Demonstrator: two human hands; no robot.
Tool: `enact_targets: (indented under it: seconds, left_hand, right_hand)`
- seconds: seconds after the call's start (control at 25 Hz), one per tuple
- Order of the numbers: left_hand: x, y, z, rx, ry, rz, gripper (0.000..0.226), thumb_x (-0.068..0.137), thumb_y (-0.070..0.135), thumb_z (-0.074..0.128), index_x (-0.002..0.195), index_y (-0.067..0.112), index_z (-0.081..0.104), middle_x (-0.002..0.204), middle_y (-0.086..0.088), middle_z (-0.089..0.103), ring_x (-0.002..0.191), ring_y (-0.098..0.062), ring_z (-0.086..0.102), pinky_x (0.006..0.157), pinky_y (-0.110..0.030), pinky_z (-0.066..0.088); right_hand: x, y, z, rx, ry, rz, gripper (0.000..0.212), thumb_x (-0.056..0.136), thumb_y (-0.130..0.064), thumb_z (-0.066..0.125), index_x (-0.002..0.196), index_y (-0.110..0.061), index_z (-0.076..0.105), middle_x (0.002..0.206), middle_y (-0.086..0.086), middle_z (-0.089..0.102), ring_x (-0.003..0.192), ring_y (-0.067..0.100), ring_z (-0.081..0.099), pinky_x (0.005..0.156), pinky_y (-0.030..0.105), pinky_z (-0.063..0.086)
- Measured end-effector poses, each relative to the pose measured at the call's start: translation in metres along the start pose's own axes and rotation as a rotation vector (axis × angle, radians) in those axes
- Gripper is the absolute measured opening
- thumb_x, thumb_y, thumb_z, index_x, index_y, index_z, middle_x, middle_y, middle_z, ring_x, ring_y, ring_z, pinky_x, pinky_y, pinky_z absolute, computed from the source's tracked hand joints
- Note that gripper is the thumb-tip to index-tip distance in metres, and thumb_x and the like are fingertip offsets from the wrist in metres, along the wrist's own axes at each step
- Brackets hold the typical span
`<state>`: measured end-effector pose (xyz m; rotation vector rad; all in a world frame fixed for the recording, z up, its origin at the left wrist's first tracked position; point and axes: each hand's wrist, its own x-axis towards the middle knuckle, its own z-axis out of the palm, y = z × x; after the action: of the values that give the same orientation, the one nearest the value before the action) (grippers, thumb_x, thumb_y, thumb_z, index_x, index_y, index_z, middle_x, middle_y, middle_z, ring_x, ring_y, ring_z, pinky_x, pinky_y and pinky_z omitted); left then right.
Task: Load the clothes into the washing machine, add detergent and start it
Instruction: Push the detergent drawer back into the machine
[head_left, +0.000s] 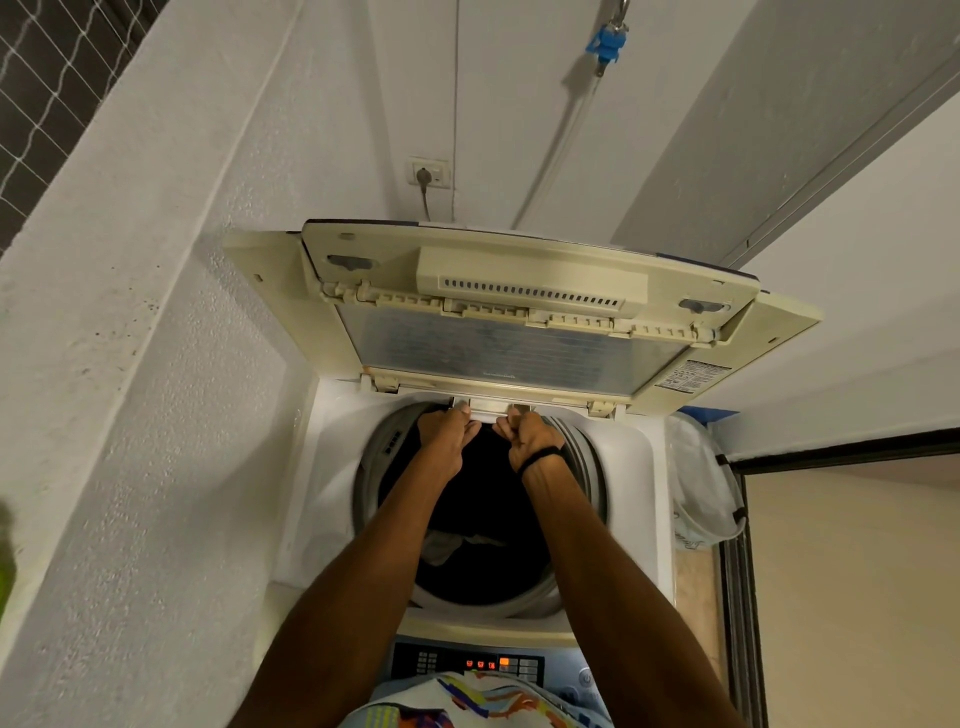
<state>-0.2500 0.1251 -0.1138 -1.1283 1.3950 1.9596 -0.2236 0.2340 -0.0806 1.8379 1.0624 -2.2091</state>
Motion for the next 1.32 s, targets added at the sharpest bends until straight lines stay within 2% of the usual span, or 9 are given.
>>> enact_targets:
  seconds: [0.16,0.24,0.4,0.6,0.8,0.96,1.04,1.2,1.32]
  left_hand:
    - [0.002,-0.0005,0.003,0.013,0.037,-0.008,0.038,0.089,0.009,0.064,0.123,-0.007,0.056,0.121,-0.017,0.064,0.083,-0.014,0.066,0.05,-0.014,0.053]
    - [0.0028,-0.0012,0.005,0.026,0.05,-0.009,0.037,0.089,0.013,0.064,0.12,-0.006,0.057,0.117,-0.016,0.065,0.08,-0.013,0.065,0.05,-0.014,0.053]
    - [0.0029,-0.0014,0.0066,0.034,0.088,0.002,0.033,0.089,0.012,0.065,0.116,-0.007,0.06,0.112,-0.016,0.067,0.086,-0.018,0.066,0.053,-0.016,0.055]
    - [0.0019,-0.0012,0.0062,0.069,0.08,-0.011,0.03,0.091,0.011,0.063,0.113,-0.008,0.061,0.107,-0.015,0.067,0.075,-0.013,0.064,0.053,-0.015,0.054]
    - [0.0023,-0.0013,0.0018,0.06,0.071,0.001,0.03,0.089,0.012,0.066,0.111,-0.008,0.062,0.114,-0.021,0.068,0.082,-0.017,0.067,0.053,-0.016,0.056]
    - [0.0004,-0.0016,0.0013,0.043,0.038,0.017,0.032,0.09,0.012,0.066,0.114,-0.008,0.06,0.113,-0.019,0.067,0.081,-0.016,0.066,0.054,-0.015,0.056]
    - [0.0022,-0.001,0.0018,0.056,0.05,0.019,0.032,0.09,0.01,0.065,0.114,-0.009,0.06,0.113,-0.019,0.066,0.082,-0.017,0.066,0.052,-0.015,0.055]
    - [0.0074,0.0011,0.0032,0.053,0.019,0.004,0.031,0.092,0.011,0.064,0.117,-0.008,0.06,0.12,-0.019,0.065,0.085,-0.015,0.065,0.051,-0.014,0.054]
    - [0.0053,0.0035,0.0005,0.053,-0.016,-0.023,0.033,0.093,0.012,0.062,0.12,-0.007,0.059,0.124,-0.018,0.063,0.086,-0.014,0.064,0.053,-0.014,0.054]
  right_hand:
    - [0.0058,-0.0001,0.0033,-0.049,-0.004,-0.012,0.035,0.082,0.013,0.037,0.058,-0.012,0.037,0.057,0.006,0.038,0.041,0.016,0.029,0.039,0.023,0.036]
    - [0.0081,-0.0002,0.0046,-0.074,-0.014,-0.014,0.036,0.083,0.011,0.039,0.057,-0.014,0.036,0.057,0.005,0.037,0.041,0.016,0.03,0.041,0.025,0.039]
    - [0.0073,-0.0029,0.0064,-0.076,0.012,0.012,0.034,0.087,0.008,0.046,0.059,-0.011,0.046,0.055,0.004,0.046,0.043,0.018,0.041,0.05,0.03,0.049]
    - [0.0031,-0.0047,0.0066,-0.069,-0.025,0.041,0.042,0.089,0.008,0.043,0.054,-0.014,0.037,0.049,0.001,0.035,0.038,0.014,0.03,0.038,0.026,0.036]
    - [-0.0008,-0.0055,0.007,-0.059,-0.052,0.044,0.042,0.095,0.001,0.041,0.056,-0.015,0.036,0.05,0.0,0.034,0.037,0.013,0.03,0.032,0.024,0.03]
    - [0.0006,-0.0027,0.0077,-0.043,-0.032,0.05,0.038,0.096,-0.003,0.043,0.059,-0.012,0.043,0.048,0.0,0.045,0.042,0.013,0.039,0.036,0.023,0.036]
    - [0.0001,-0.0041,0.0093,-0.046,-0.03,0.06,0.037,0.095,-0.004,0.043,0.059,-0.014,0.041,0.046,0.0,0.042,0.042,0.013,0.037,0.036,0.022,0.034]
    - [0.0027,-0.0055,0.0078,-0.038,-0.036,0.044,0.031,0.094,0.001,0.042,0.065,-0.012,0.045,0.056,0.003,0.047,0.049,0.015,0.044,0.045,0.026,0.041]
    - [0.0019,-0.0029,0.0087,-0.004,-0.014,0.038,0.034,0.092,0.007,0.044,0.063,-0.011,0.044,0.053,0.003,0.045,0.047,0.016,0.04,0.047,0.028,0.04]
